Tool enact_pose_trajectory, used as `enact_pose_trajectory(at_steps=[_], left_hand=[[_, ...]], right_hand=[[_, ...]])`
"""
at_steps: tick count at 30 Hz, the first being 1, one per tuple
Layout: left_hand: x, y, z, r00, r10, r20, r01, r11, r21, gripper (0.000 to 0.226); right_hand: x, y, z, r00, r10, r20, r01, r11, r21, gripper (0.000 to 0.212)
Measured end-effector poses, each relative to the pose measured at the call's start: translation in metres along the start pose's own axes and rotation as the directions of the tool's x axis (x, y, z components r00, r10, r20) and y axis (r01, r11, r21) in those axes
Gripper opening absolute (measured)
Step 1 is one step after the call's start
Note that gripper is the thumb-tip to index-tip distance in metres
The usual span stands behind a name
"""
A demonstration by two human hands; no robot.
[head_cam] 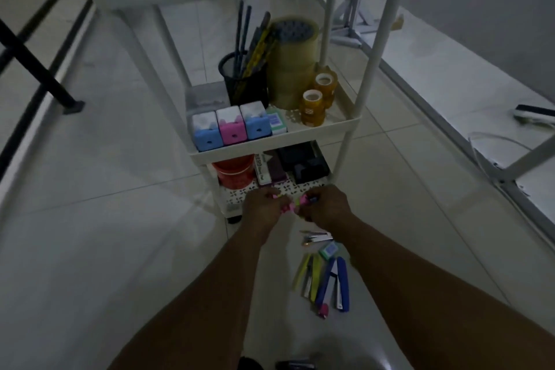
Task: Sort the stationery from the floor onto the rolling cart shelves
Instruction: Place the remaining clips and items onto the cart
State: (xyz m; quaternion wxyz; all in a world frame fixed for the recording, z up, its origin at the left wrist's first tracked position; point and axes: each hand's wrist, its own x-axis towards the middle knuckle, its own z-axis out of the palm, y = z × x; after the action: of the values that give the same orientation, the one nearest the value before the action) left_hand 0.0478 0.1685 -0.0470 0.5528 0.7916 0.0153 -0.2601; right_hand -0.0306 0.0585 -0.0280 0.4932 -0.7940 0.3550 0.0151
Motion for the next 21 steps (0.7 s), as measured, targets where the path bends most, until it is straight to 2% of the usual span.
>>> enact_pose_trajectory(at_steps=[3,5,7,11,14,16,19,21], left_hand=[[0.029,0.002,0.01,0.999,0.043,-0.014,-0.042,0.997,0.067,0.02],[0.048,0.001,0.009,0.998,0.06,-0.034,-0.056,0.992,0.117,0.021],[0.064,-0.004,0.004,0.993,0.098,-0.063,-0.08,0.966,0.247,0.026],[0.082,-0.012,-0.012,0.971,0.234,-0.059,-0.17,0.837,0.521,0.024],[0.089,-0.02,-0.018,0.953,0.301,-0.015,-0.204,0.68,0.704,0.02],[0.093,-0.027,-0.021,0.935,0.354,-0.002,-0.241,0.641,0.729,0.018],[0.093,-0.035,-0.021,0.904,0.427,0.028,-0.303,0.593,0.746,0.031],[0.092,-0.039,-0.019,0.921,0.388,0.044,-0.28,0.578,0.766,0.039]], right_hand=[[0.034,0.01,0.003,1.0,-0.018,0.012,0.019,0.998,-0.065,0.038],[0.056,0.014,0.011,1.0,-0.014,0.01,0.015,0.999,-0.044,0.041],[0.075,0.015,0.024,0.999,-0.03,0.024,0.031,0.999,-0.023,0.036],[0.101,0.011,0.055,0.994,-0.106,0.018,0.107,0.994,-0.035,0.027],[0.115,0.007,0.075,0.987,-0.156,0.034,0.158,0.985,-0.069,0.02],[0.121,0.005,0.085,0.986,-0.155,0.057,0.16,0.983,-0.092,0.015],[0.125,0.004,0.096,0.986,-0.147,0.083,0.155,0.982,-0.106,0.011],[0.127,0.004,0.102,0.982,-0.155,0.109,0.17,0.974,-0.15,0.012]])
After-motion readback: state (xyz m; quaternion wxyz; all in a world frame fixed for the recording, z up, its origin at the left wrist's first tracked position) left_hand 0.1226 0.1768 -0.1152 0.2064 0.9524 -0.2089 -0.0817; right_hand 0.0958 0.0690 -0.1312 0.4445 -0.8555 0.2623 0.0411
